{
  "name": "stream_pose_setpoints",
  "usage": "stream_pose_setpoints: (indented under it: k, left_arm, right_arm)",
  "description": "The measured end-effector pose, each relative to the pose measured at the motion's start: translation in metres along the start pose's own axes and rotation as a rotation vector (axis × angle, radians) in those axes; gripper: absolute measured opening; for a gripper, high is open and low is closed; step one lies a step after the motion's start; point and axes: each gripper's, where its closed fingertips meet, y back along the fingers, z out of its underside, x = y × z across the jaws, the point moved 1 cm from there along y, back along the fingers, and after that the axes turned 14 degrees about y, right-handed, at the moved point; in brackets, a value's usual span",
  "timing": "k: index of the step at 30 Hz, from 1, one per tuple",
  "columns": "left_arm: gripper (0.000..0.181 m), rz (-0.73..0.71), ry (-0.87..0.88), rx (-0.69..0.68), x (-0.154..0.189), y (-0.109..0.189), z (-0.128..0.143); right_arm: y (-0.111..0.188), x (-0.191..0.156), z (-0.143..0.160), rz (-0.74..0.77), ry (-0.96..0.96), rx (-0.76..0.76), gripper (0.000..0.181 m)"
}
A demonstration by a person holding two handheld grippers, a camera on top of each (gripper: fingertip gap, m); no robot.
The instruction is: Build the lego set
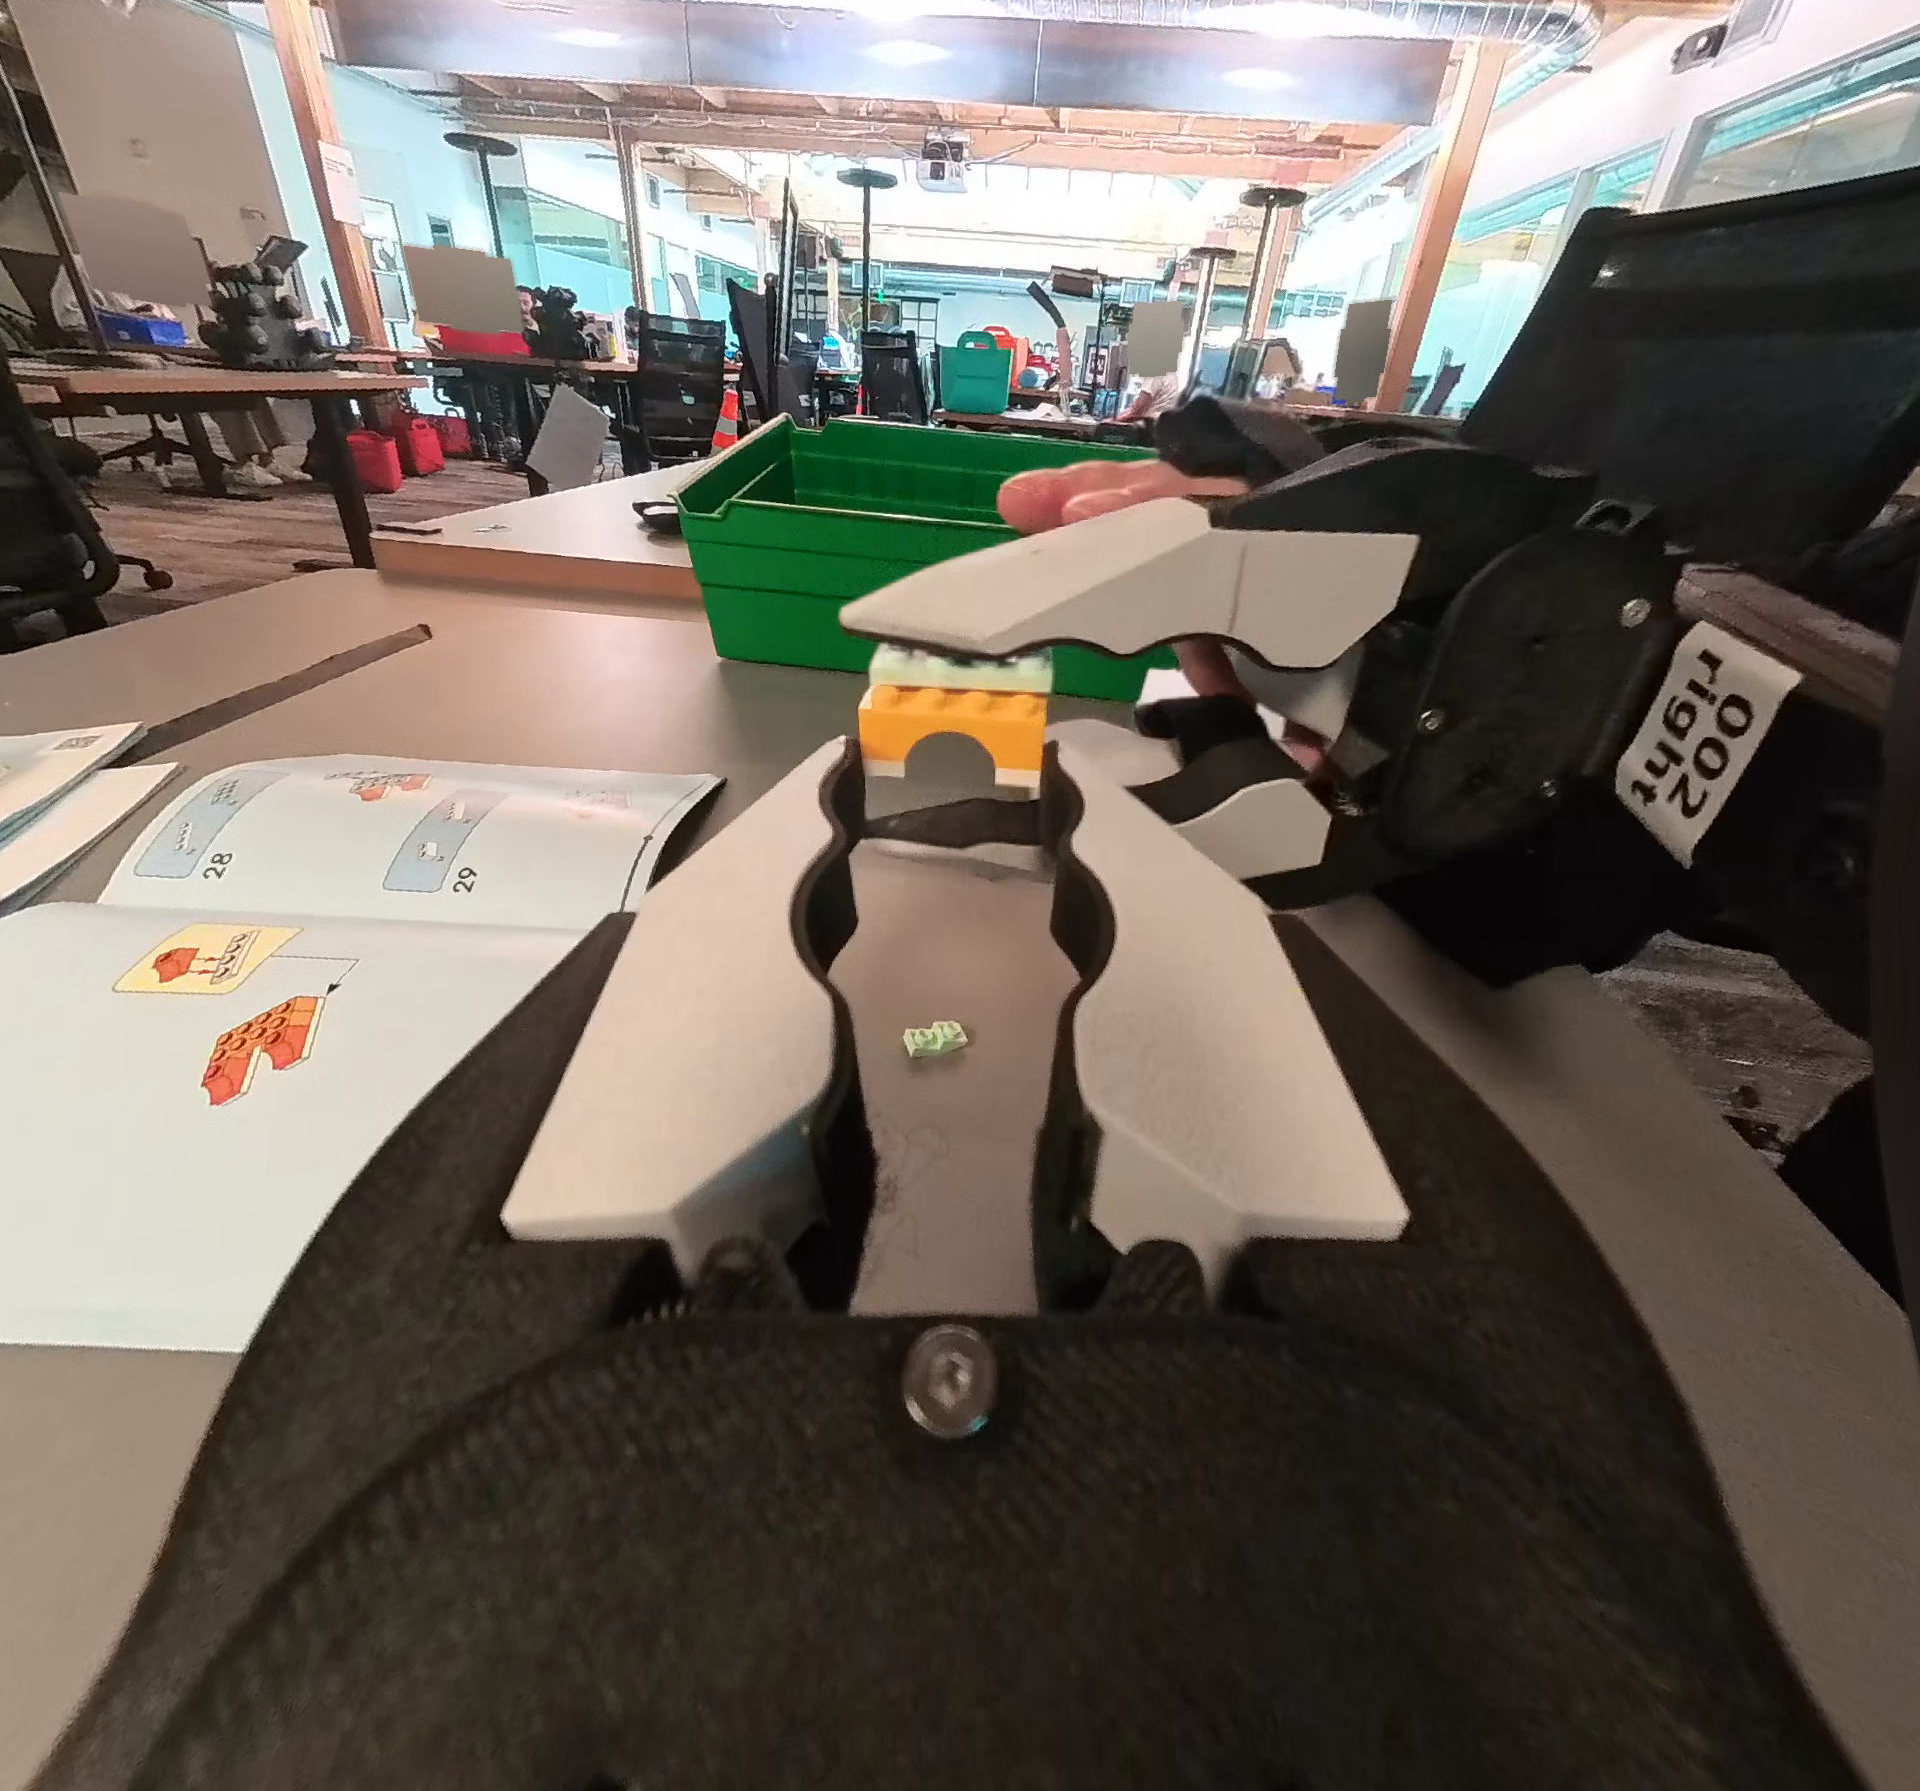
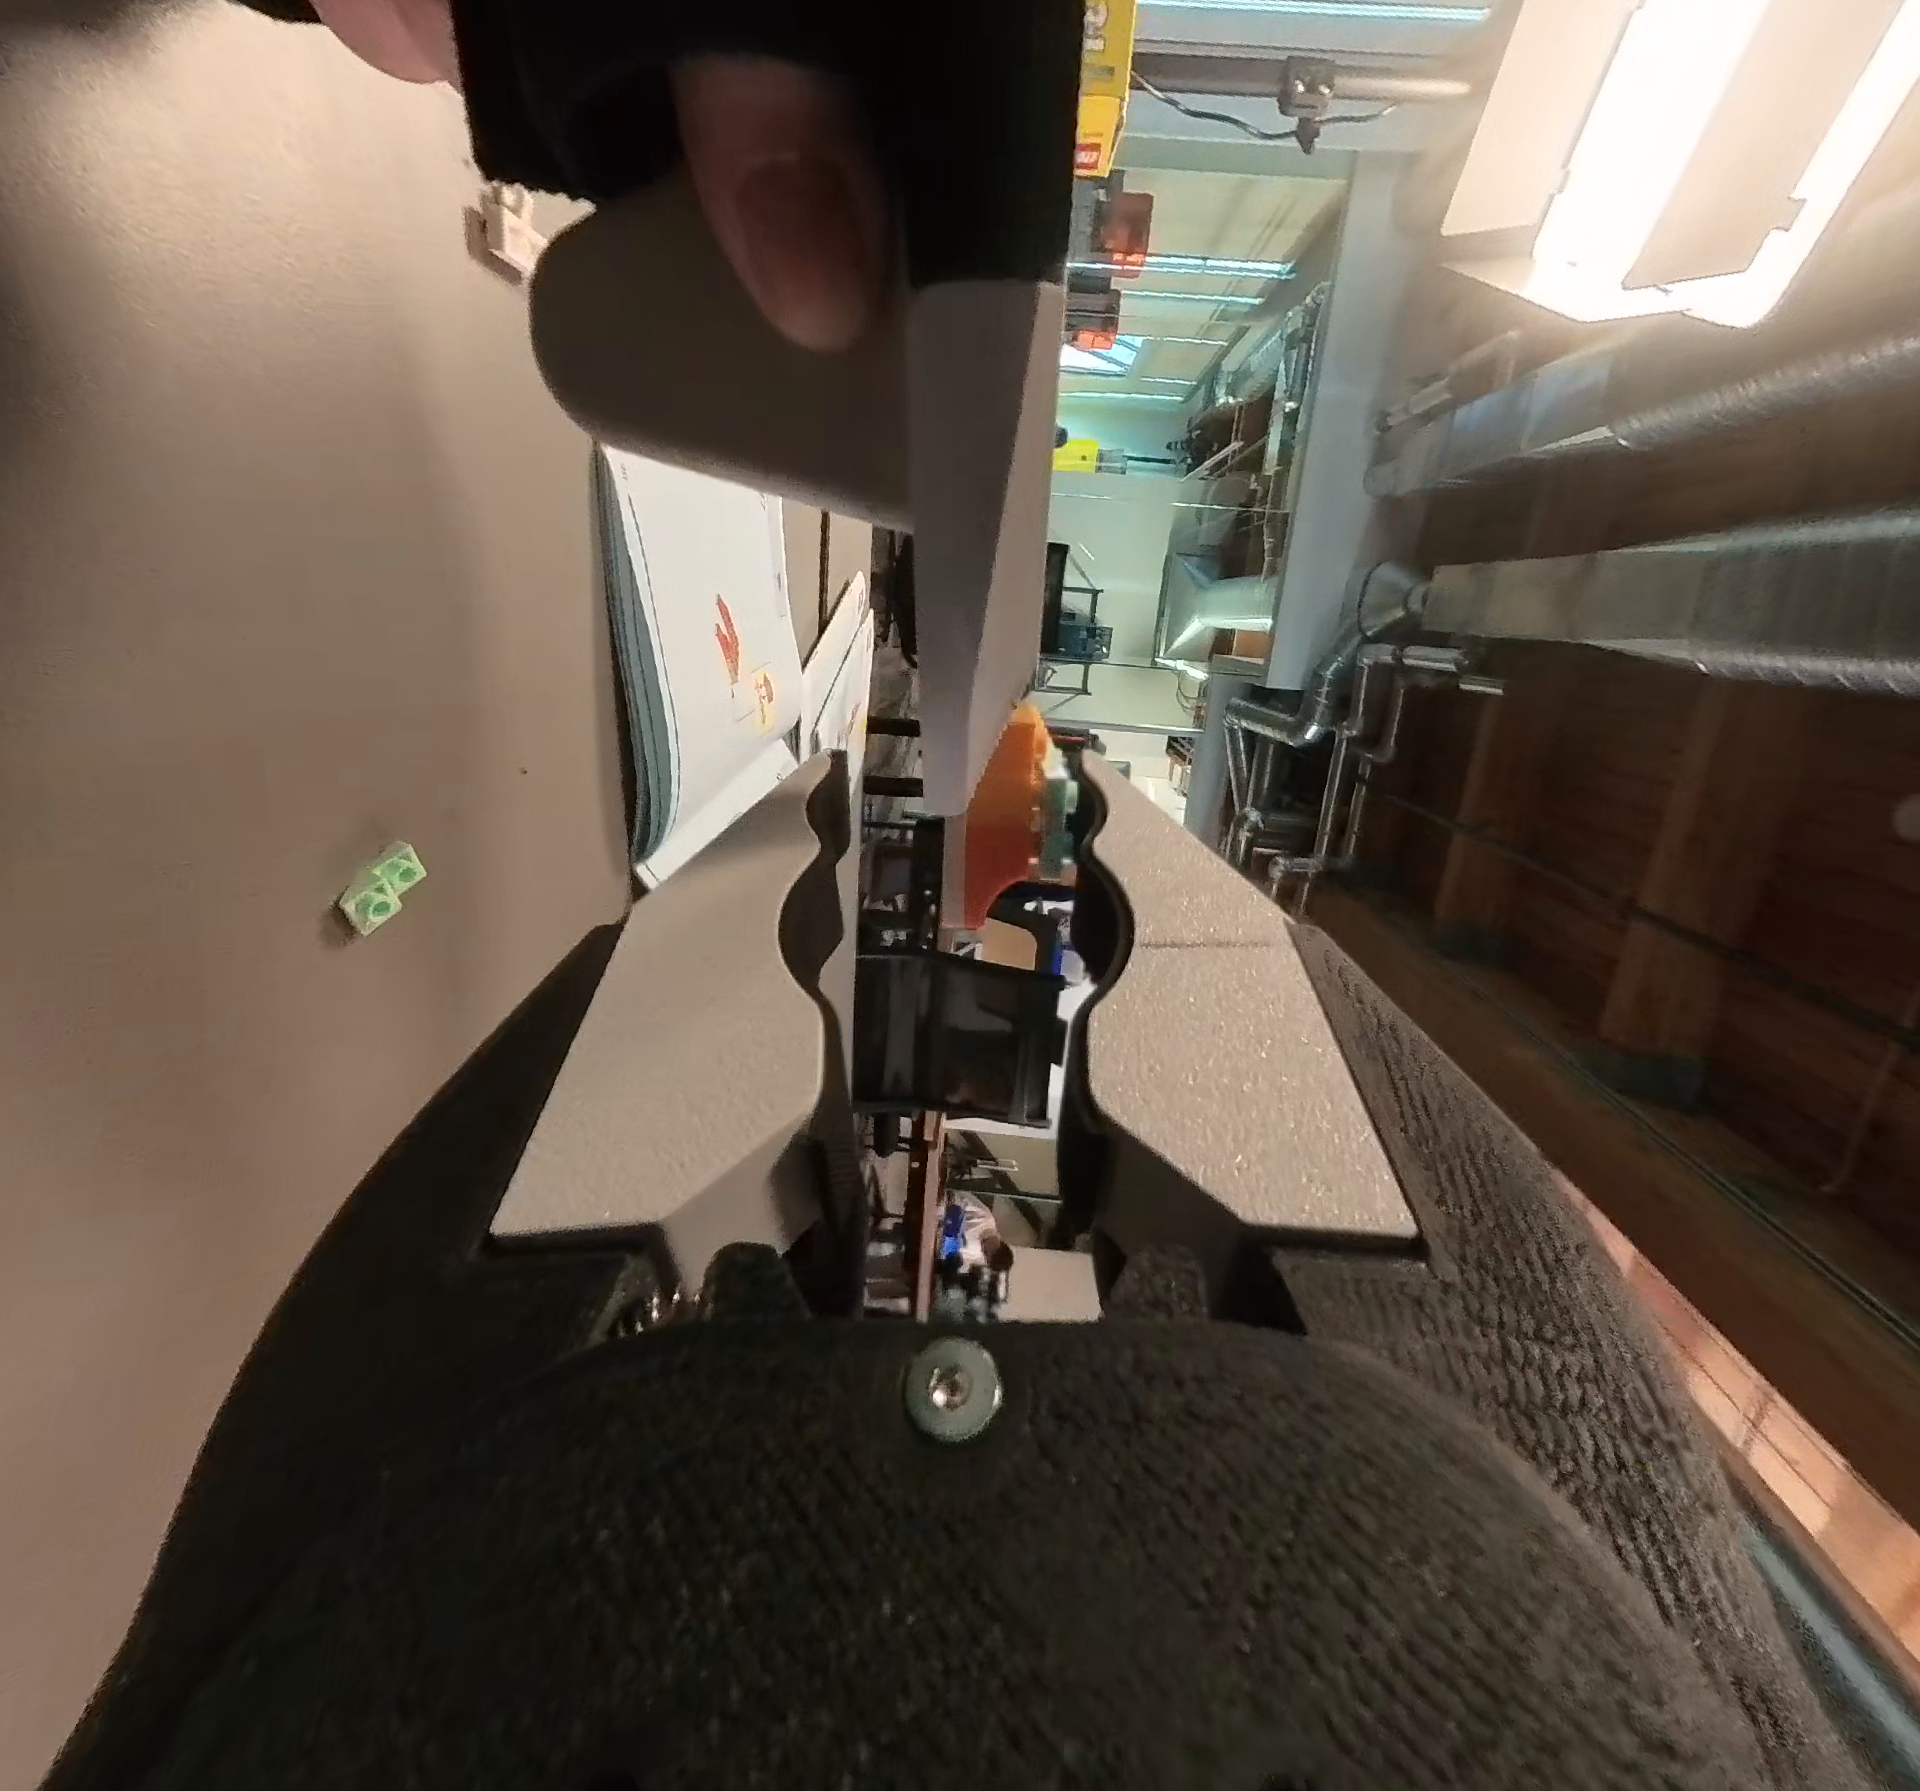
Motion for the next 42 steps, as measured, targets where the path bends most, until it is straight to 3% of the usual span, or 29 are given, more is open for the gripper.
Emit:
stream_pose_setpoints:
  k: [25, 42]
  left_arm:
    - [0.032, -0.016, 0.071, -0.002, -0.001, -0.003, 0.001]
    - [0.032, -0.084, 0.082, -0.096, -0.009, -0.007, 0.012]
  right_arm:
    - [-0.002, 0.006, 0.006, 0.126, 0.054, -0.092, 0.022]
    - [-0.008, -0.007, 0.008, 0.077, 0.148, -0.068, 0.019]
